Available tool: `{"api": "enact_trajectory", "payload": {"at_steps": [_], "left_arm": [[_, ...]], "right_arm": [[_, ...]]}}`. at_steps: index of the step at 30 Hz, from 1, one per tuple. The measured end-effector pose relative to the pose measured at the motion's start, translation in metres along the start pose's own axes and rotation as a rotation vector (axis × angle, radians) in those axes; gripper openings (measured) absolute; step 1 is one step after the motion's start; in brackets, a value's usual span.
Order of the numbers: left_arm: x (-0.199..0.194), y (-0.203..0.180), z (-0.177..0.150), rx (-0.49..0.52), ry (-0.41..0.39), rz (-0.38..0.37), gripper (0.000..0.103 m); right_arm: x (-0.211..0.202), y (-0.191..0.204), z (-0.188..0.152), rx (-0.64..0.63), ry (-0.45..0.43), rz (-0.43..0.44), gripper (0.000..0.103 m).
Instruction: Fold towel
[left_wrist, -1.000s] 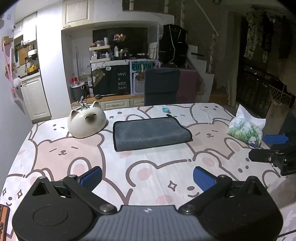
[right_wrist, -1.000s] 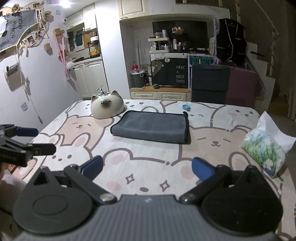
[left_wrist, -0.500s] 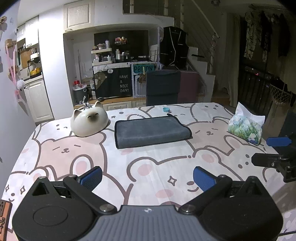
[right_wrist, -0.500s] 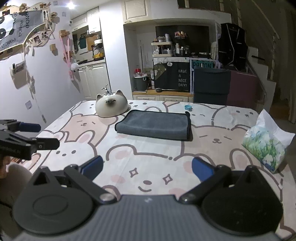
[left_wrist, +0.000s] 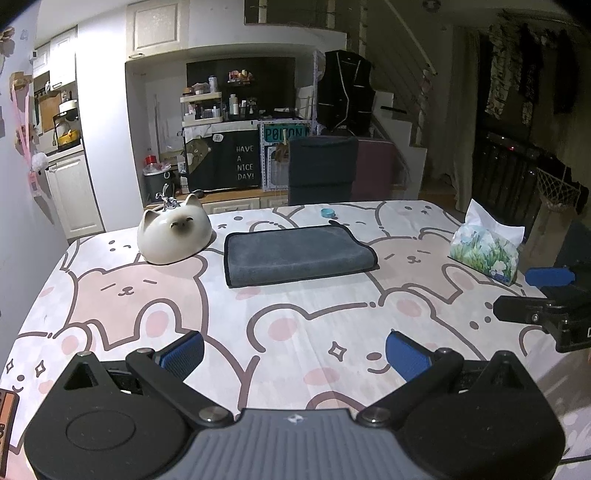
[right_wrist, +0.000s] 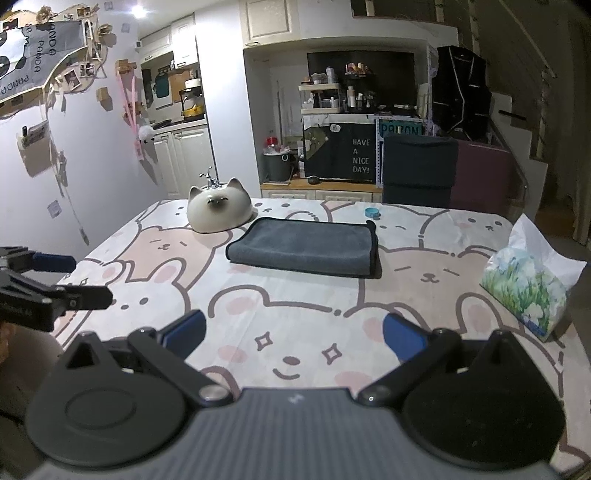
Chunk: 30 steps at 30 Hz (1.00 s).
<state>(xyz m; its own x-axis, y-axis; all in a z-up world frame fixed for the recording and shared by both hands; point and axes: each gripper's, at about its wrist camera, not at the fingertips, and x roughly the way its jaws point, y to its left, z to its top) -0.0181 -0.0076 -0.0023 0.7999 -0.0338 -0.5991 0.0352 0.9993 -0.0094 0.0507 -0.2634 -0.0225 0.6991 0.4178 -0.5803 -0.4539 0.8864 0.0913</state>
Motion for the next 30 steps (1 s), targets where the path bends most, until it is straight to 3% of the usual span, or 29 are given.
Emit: {"api": "enact_trajectory", "payload": {"at_steps": [30], "left_arm": [[0.0005, 0.0009, -0.0014, -0.003, -0.001, -0.001, 0.103]], "right_arm": [[0.0014, 0.0003, -0.0021, 0.0, 0.003, 0.01, 0.103]]}}
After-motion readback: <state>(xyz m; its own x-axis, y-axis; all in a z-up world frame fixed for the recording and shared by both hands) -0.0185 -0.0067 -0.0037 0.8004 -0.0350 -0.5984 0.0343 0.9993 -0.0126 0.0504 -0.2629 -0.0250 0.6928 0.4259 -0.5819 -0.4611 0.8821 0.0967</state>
